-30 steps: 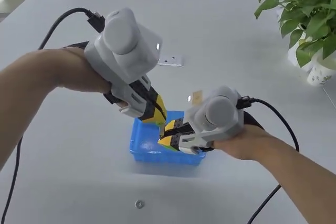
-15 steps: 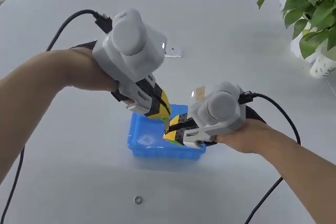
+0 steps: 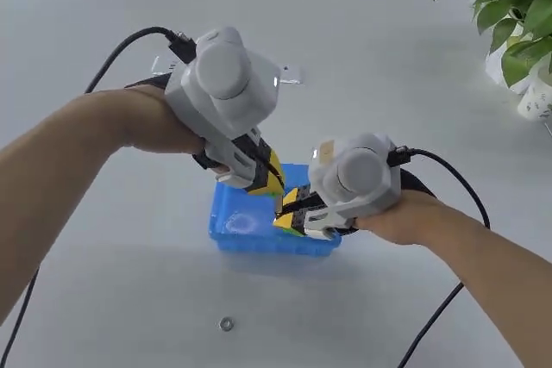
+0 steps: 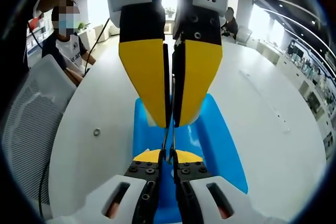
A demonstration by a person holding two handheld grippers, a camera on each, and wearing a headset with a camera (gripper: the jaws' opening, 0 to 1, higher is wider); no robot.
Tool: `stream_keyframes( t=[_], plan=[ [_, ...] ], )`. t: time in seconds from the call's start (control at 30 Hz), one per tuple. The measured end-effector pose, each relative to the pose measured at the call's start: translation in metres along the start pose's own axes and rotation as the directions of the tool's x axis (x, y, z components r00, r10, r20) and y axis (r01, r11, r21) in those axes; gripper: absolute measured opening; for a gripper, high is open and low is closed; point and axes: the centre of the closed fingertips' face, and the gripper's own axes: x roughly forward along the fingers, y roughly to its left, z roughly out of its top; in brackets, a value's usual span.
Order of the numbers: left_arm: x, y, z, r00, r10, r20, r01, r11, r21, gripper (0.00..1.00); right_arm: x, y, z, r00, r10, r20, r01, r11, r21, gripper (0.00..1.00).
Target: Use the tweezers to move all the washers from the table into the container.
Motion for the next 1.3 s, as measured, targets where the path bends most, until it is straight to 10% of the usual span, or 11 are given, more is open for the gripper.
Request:
stream_keyframes(
  t=[1.3],
  plan=[
    [0.0092,0.0027,-0.0089,0.9999,0.008,-0.01,-0.008,1.0,-0.007,0.06,0.0101,-0.0015,-0.0094,0.9987,0.017,-0.048,-0.019,0.999,-0.036,0.1]
  ],
)
